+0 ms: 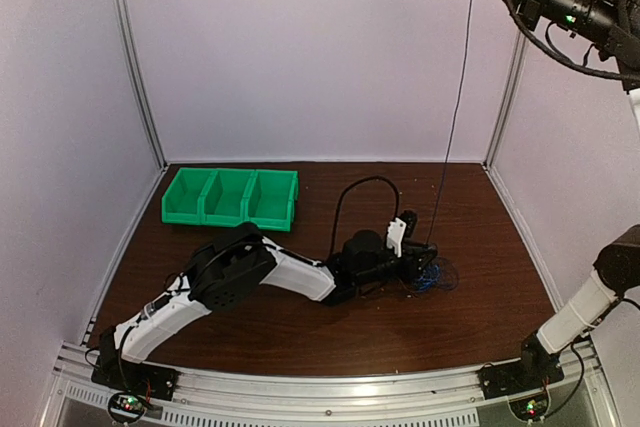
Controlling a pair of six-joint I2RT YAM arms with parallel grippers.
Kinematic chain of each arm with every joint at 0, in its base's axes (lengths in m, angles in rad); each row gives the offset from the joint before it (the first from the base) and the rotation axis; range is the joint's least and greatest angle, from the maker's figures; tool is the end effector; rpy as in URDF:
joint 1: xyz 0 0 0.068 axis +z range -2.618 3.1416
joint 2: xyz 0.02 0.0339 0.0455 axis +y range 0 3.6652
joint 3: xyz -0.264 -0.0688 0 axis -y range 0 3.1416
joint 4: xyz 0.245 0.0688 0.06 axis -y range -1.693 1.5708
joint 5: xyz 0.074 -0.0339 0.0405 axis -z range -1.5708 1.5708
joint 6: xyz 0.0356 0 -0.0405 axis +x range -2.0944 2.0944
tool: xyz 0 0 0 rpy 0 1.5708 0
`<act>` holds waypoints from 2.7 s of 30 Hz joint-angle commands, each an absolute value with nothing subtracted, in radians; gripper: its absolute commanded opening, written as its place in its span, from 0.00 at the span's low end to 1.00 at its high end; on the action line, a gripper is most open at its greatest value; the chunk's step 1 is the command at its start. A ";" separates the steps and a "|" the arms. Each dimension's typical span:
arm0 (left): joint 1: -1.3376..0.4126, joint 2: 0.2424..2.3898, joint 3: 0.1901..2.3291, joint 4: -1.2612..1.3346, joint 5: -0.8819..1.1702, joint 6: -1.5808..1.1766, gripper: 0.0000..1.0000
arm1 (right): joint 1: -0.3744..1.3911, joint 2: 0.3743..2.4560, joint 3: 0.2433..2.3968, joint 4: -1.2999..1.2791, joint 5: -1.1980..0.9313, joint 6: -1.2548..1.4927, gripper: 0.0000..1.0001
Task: Untangle the cables
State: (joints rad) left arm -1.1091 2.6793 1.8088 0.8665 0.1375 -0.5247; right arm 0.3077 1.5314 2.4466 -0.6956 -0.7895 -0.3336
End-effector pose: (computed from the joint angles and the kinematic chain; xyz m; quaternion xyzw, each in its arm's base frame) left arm 0.2492 -0.5119 0.0821 0.2500 0.6629 -0.5466 0.4464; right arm 0.1907 0.0871 0.6297 -0.4667 0.4533 0.2312 0.7234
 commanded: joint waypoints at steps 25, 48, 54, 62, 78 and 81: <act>-1.092 2.093 1.201 0.894 0.305 -0.319 0.72 | 0.271 1.306 1.593 -0.393 -0.820 -0.221 0.00; -1.035 2.068 1.176 0.772 0.146 -0.297 0.72 | 0.282 1.339 1.240 -0.338 -0.885 -0.218 0.00; -1.005 2.184 1.331 0.738 0.210 -0.305 0.70 | 0.302 1.343 1.325 -0.388 -0.934 -0.206 0.00; -1.001 2.274 1.416 0.847 0.241 -0.293 0.67 | 0.341 1.339 1.468 -0.469 -0.957 -0.197 0.00; -1.000 2.340 1.536 0.915 0.206 -0.260 0.41 | 0.362 1.294 1.595 -0.472 -1.022 -0.108 0.00; -1.000 2.328 1.526 0.911 0.222 -0.261 0.20 | 0.362 1.278 1.567 -0.481 -0.997 -0.132 0.00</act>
